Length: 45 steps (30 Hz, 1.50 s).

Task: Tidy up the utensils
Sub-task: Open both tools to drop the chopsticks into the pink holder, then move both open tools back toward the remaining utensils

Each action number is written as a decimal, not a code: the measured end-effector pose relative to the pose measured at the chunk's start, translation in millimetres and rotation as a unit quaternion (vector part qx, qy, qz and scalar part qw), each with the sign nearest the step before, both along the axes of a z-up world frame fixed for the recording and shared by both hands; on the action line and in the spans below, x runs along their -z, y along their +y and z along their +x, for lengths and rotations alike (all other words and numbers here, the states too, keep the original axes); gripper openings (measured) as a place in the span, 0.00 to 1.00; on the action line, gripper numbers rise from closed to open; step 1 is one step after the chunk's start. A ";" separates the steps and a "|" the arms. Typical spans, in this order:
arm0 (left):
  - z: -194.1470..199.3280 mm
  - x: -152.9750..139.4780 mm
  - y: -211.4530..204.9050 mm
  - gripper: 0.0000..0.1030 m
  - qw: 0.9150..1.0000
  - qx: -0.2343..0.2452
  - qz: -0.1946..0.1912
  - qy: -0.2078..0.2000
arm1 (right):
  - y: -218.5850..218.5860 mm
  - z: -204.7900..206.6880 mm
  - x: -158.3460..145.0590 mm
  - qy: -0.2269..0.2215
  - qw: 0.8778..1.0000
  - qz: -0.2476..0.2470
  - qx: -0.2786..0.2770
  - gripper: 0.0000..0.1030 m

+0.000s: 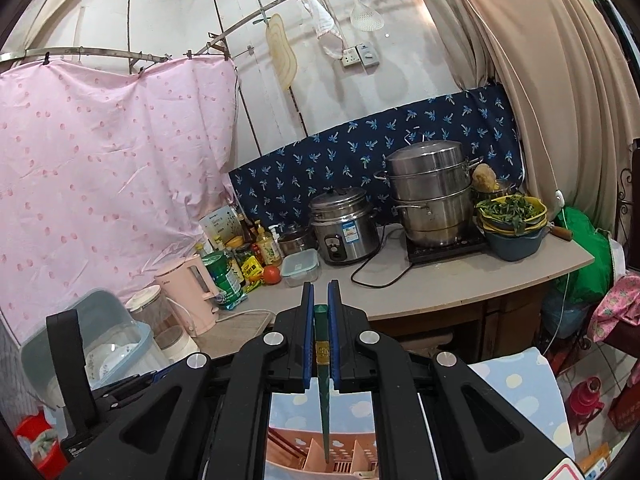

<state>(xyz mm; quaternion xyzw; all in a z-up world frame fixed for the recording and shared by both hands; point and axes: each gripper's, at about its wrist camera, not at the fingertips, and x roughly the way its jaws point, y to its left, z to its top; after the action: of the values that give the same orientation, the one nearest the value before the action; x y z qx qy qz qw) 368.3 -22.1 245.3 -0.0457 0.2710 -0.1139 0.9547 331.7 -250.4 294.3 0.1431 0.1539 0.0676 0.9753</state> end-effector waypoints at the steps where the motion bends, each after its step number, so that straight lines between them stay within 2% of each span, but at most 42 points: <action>1: 0.6 1.8 -0.4 0.07 1.000 0.000 0.000 0.002 | 1.4 1.9 4.9 0.004 1.000 -0.002 0.000 0.06; 10: 3.6 30.4 1.9 0.07 0.999 0.002 0.008 0.036 | 5.8 23.0 81.9 0.082 0.997 -0.012 -0.004 0.06; 14: 1.5 42.1 6.4 0.07 0.999 0.002 0.005 0.048 | 4.9 23.0 103.1 0.110 0.994 -0.018 0.000 0.07; 16: -1.8 44.3 7.0 0.15 0.999 -0.001 0.009 0.048 | 3.2 18.7 106.3 0.113 0.993 -0.015 0.004 0.12; 18: -6.8 43.5 9.4 0.46 0.999 -0.008 0.009 0.043 | 1.4 12.5 105.5 0.113 0.993 -0.014 0.008 0.18; 19: -10.3 41.7 11.0 0.51 0.999 -0.013 0.009 0.036 | 1.3 9.5 105.7 0.113 0.994 -0.013 0.008 0.20; 20: -15.5 39.0 12.2 0.52 0.999 -0.015 0.011 0.027 | 0.5 4.6 104.3 0.111 0.994 -0.012 0.010 0.26; 22: -22.6 35.8 13.5 0.54 1.000 -0.016 0.016 0.021 | -0.4 -5.0 102.1 0.107 0.994 -0.010 0.011 0.30; 29: -65.0 31.4 21.2 0.75 0.999 -0.021 0.034 0.007 | 0.6 -58.1 100.9 0.115 0.993 -0.013 0.003 0.40; 35: -113.4 58.4 31.1 0.76 0.998 -0.021 0.055 0.029 | 9.6 -119.7 133.8 0.152 0.988 -0.033 -0.004 0.41; 45: -193.4 131.0 49.2 0.76 0.993 -0.026 0.083 0.077 | 25.9 -209.2 206.9 0.225 0.973 -0.057 -0.006 0.41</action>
<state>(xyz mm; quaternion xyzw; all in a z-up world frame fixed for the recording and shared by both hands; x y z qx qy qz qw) 174.8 27.2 114.3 0.0176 0.3513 -0.0618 0.9341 122.5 -224.5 87.4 0.0981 0.3737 0.0311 0.9218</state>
